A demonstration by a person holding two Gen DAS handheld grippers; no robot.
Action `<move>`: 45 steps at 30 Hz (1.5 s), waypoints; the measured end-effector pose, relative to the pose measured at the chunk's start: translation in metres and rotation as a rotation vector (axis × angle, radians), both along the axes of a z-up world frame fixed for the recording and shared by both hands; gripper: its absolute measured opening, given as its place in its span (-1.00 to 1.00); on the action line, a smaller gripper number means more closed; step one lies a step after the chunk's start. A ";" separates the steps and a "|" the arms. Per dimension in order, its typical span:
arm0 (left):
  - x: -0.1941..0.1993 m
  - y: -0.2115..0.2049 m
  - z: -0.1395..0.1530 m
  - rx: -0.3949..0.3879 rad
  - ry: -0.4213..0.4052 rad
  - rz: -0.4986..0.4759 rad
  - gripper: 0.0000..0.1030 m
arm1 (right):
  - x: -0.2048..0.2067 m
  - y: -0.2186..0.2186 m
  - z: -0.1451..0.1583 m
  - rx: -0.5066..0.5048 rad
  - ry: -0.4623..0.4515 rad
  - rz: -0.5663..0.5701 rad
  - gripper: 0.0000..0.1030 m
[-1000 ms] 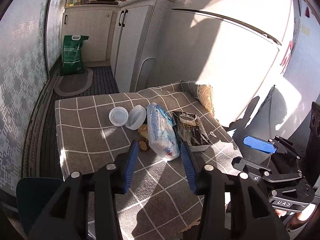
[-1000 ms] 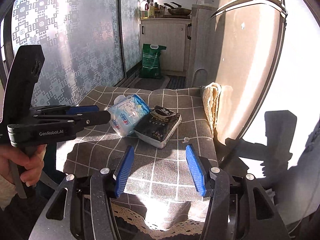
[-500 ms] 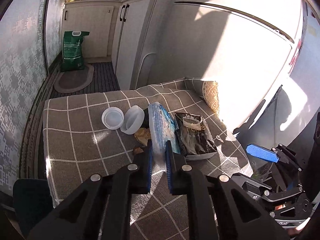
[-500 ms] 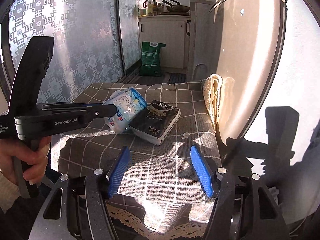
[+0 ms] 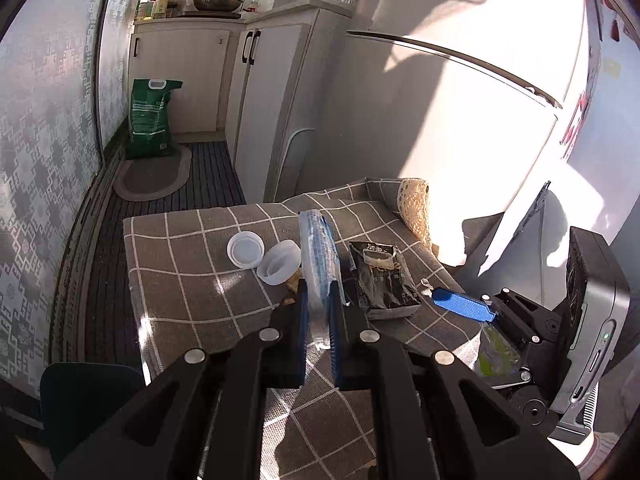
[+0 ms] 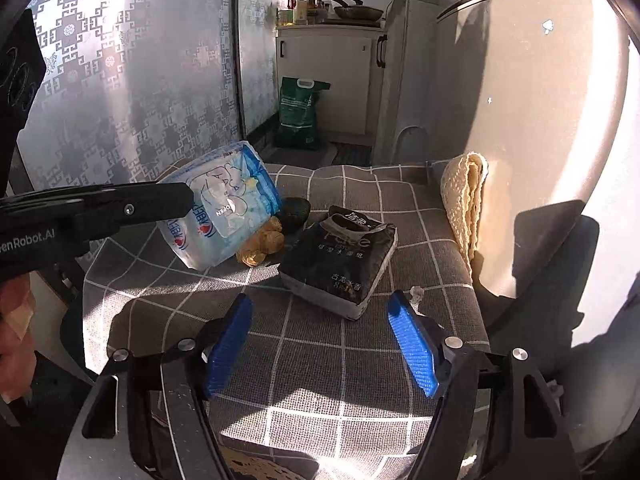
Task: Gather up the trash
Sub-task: 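Move the left gripper to the blue-and-white wet-wipes pack and grasp it, then grasp the black 'Face' tissue pack with the right gripper, then carry both packs to the bin and open the left gripper to drop the wipes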
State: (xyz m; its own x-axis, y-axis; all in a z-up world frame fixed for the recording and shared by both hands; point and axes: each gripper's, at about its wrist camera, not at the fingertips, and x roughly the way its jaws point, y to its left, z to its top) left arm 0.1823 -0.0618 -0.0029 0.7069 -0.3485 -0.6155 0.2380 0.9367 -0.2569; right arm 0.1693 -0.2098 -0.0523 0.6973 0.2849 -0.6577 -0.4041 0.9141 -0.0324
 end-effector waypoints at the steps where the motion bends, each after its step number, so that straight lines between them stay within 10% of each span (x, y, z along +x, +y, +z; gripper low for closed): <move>1: -0.002 0.003 0.001 -0.005 -0.002 0.002 -0.80 | 0.002 0.002 -0.001 -0.001 0.001 -0.004 0.39; 17: -0.036 0.058 0.019 -0.004 -0.035 0.048 -0.80 | 0.035 0.012 -0.014 -0.035 0.016 -0.103 0.38; 27: -0.055 0.099 0.021 0.029 -0.042 0.109 -0.80 | 0.039 0.023 0.014 -0.001 0.002 -0.101 -0.02; 45: -0.080 0.159 0.004 0.062 -0.001 0.195 -0.80 | -0.003 0.112 0.045 0.071 -0.001 0.136 -0.02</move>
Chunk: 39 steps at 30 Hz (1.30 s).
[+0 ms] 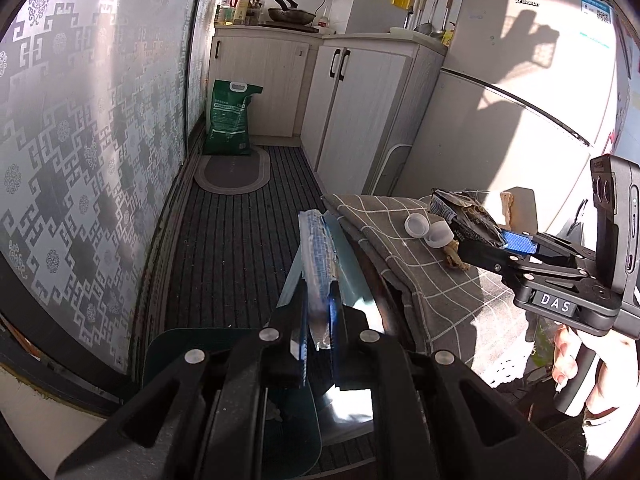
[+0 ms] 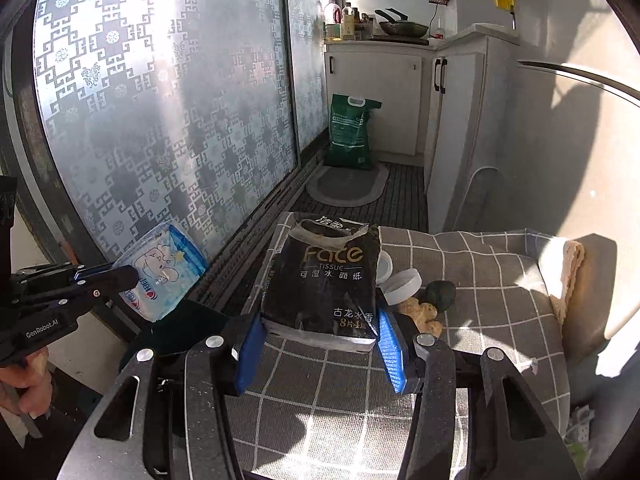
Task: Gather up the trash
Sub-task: 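Carry both packs to the bin and open the left gripper to drop the wipes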
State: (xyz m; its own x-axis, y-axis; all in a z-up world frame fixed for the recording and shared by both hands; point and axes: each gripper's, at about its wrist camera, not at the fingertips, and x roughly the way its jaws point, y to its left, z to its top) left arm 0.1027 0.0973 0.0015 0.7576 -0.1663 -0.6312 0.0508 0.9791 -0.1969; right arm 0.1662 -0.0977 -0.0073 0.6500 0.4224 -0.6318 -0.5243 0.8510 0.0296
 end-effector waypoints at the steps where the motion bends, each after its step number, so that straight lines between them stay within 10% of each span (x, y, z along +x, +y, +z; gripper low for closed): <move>1: -0.001 0.002 -0.003 0.006 0.006 0.003 -0.80 | -0.002 0.005 0.000 -0.004 0.003 0.014 -0.02; 39: -0.028 0.067 -0.141 0.099 0.349 0.014 -0.73 | -0.045 0.142 -0.045 -0.133 0.147 0.285 -0.02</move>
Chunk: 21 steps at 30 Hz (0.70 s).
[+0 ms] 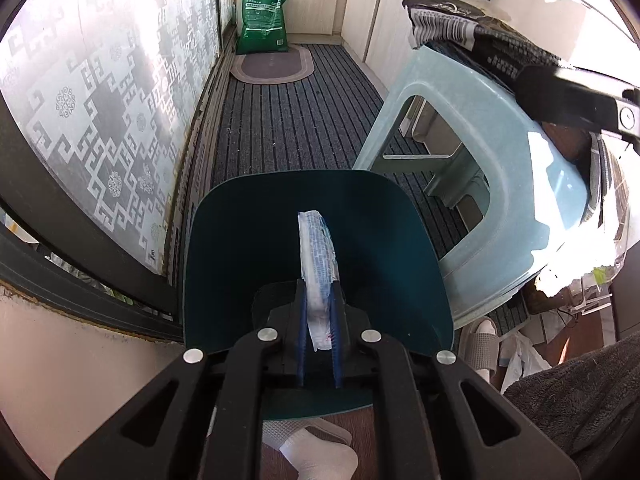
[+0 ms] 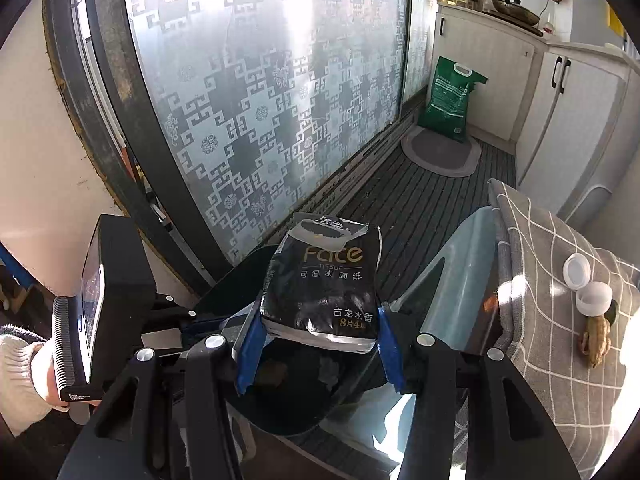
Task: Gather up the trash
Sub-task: 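Carry both packs to the bin and open the left gripper to drop the wipes, then lower the black tissue pack into the bin and open the right gripper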
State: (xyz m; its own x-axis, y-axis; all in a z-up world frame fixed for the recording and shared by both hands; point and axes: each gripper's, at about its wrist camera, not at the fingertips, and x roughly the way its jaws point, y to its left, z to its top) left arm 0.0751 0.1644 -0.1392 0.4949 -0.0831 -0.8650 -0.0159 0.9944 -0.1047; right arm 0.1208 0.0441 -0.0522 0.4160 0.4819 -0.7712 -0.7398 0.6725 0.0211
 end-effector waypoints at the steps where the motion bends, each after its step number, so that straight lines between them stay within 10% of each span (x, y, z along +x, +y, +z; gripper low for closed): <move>1: -0.001 0.001 -0.001 -0.004 0.004 -0.001 -0.71 | 0.000 0.002 -0.002 -0.003 0.006 0.001 -0.02; 3: -0.003 0.001 -0.003 -0.007 0.010 -0.002 -0.45 | 0.000 0.006 -0.005 -0.010 0.016 0.006 -0.02; 21: -0.020 0.023 0.063 -0.028 -0.178 0.080 -0.63 | 0.009 0.036 -0.076 -0.162 0.119 0.035 -0.02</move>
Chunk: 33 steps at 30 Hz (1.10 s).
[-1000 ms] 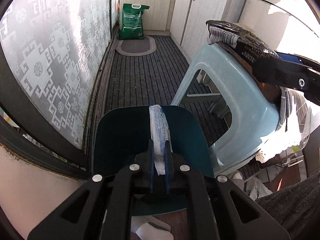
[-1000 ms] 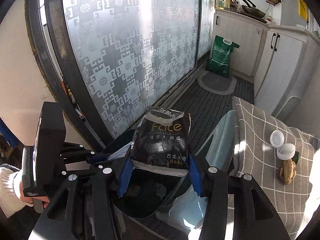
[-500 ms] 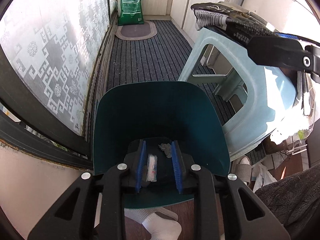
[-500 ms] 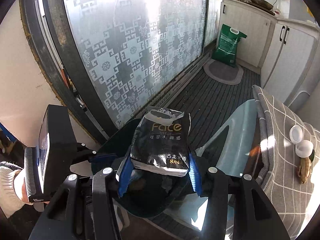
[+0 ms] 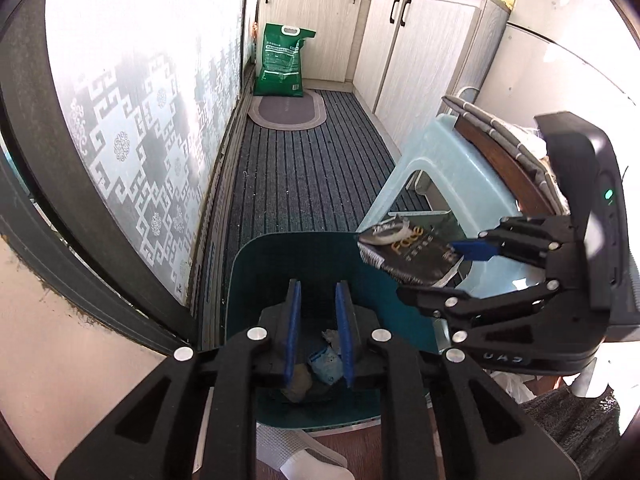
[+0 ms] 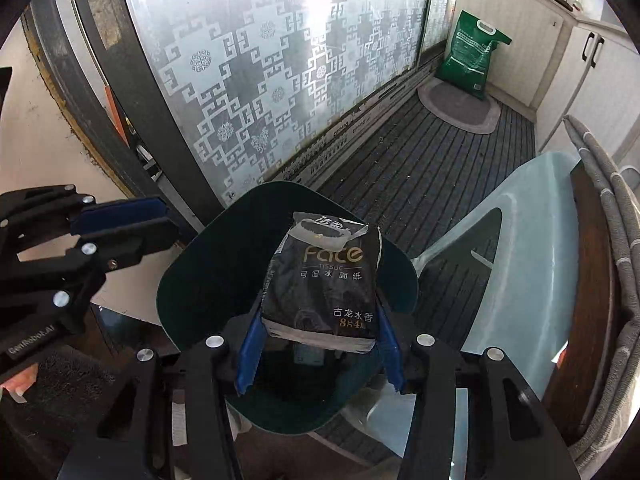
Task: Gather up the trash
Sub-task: 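Lower the black tissue pack into the bin and open the right gripper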
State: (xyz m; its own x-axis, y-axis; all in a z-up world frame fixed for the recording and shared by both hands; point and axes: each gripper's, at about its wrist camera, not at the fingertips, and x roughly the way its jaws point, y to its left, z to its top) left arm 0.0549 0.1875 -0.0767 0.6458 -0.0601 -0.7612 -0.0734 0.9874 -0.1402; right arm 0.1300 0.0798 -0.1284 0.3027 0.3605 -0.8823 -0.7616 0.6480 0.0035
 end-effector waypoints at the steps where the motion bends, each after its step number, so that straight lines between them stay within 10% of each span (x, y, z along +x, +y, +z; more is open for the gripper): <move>1: -0.001 0.001 0.005 -0.006 -0.014 0.006 -0.63 | 0.000 0.002 -0.005 -0.012 0.005 0.005 -0.02; 16: -0.008 0.007 0.061 -0.079 -0.150 0.034 -0.63 | -0.009 0.010 -0.034 -0.076 0.018 0.052 0.31; 33: -0.008 -0.024 0.124 -0.096 -0.300 0.002 -0.62 | -0.012 -0.040 0.075 0.187 -0.165 -0.002 -0.05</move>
